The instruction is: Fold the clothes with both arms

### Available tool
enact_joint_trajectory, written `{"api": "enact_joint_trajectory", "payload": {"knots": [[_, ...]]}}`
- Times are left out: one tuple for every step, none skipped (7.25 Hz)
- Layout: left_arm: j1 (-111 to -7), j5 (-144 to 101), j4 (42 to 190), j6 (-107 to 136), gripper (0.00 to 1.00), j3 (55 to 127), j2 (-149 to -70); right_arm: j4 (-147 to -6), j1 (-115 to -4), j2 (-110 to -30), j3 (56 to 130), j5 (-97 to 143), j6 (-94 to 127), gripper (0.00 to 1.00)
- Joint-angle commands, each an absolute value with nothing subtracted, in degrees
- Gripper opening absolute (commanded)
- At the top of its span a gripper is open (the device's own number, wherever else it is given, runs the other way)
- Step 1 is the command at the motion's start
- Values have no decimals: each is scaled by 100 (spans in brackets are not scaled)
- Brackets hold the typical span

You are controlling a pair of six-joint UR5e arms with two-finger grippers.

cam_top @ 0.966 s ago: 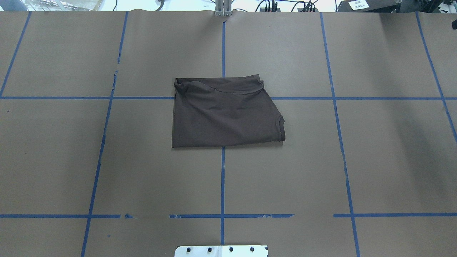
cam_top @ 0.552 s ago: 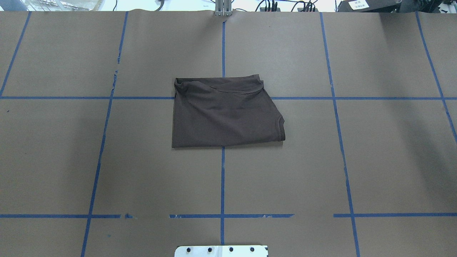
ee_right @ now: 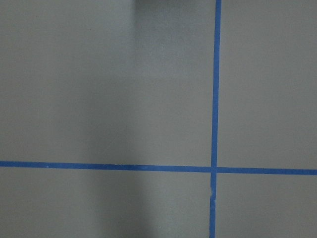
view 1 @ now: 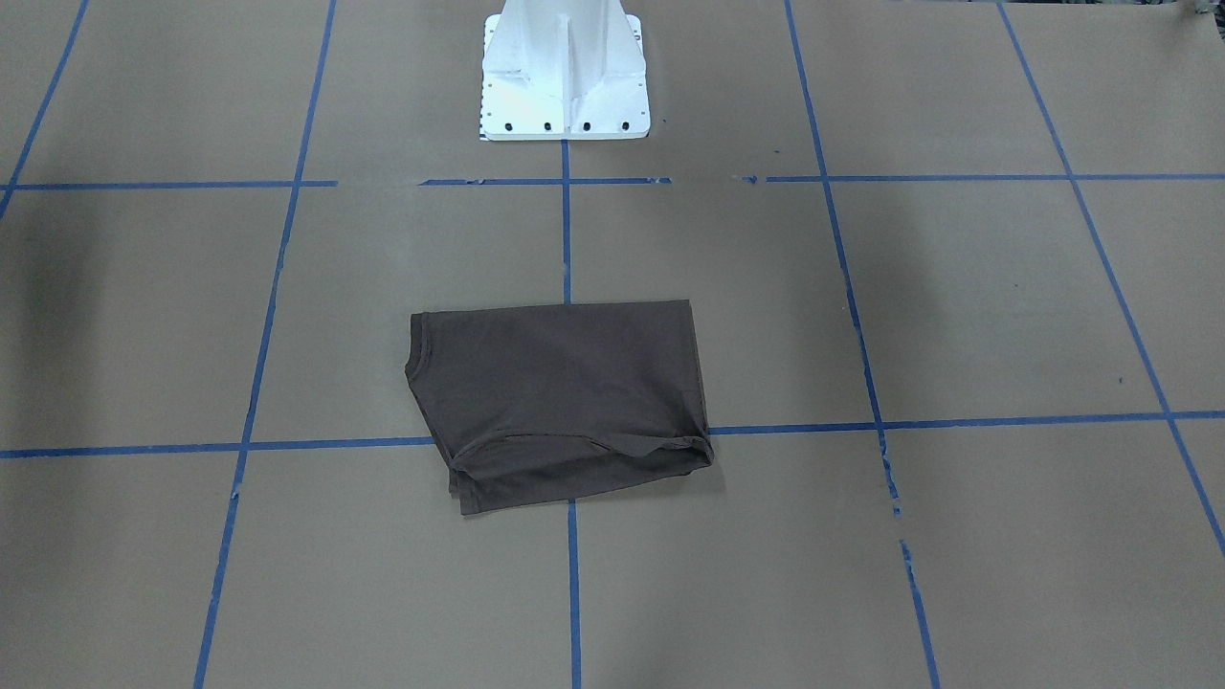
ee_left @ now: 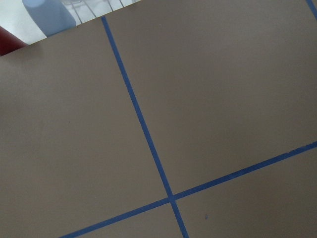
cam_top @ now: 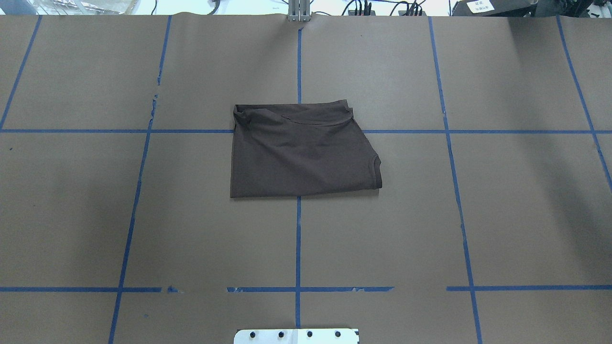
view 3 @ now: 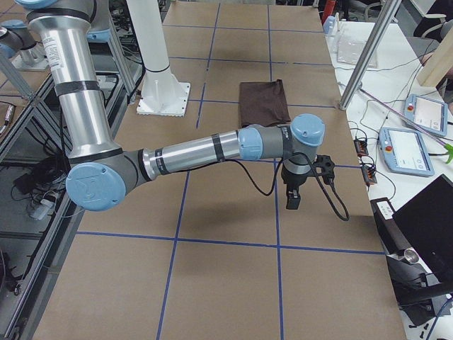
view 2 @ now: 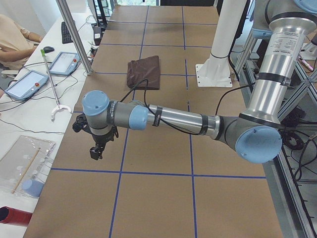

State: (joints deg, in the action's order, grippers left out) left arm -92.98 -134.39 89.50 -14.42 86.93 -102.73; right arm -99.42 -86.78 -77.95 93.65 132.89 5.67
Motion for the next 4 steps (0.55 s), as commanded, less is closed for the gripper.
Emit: {"api": "enact_joint_trajectory", "payload": {"knots": [[-9308, -13456, 8956, -1056, 100, 8850, -9986, -9976, -8675, -7866, 9378, 13306, 527, 100], [-9264, -13439, 8669, -1037, 100, 9025, -9993, -9976, -8675, -7884, 9387, 13350, 536, 100], [-9238, -13421, 8588, -1046, 100, 9044, -9863, -9932, -8666, -7927, 9369, 13351, 545, 100], [-9220, -13456, 8630, -1063, 100, 9018, -9731, -9940, -8640, -7919, 9360, 13359, 571, 100]]}}
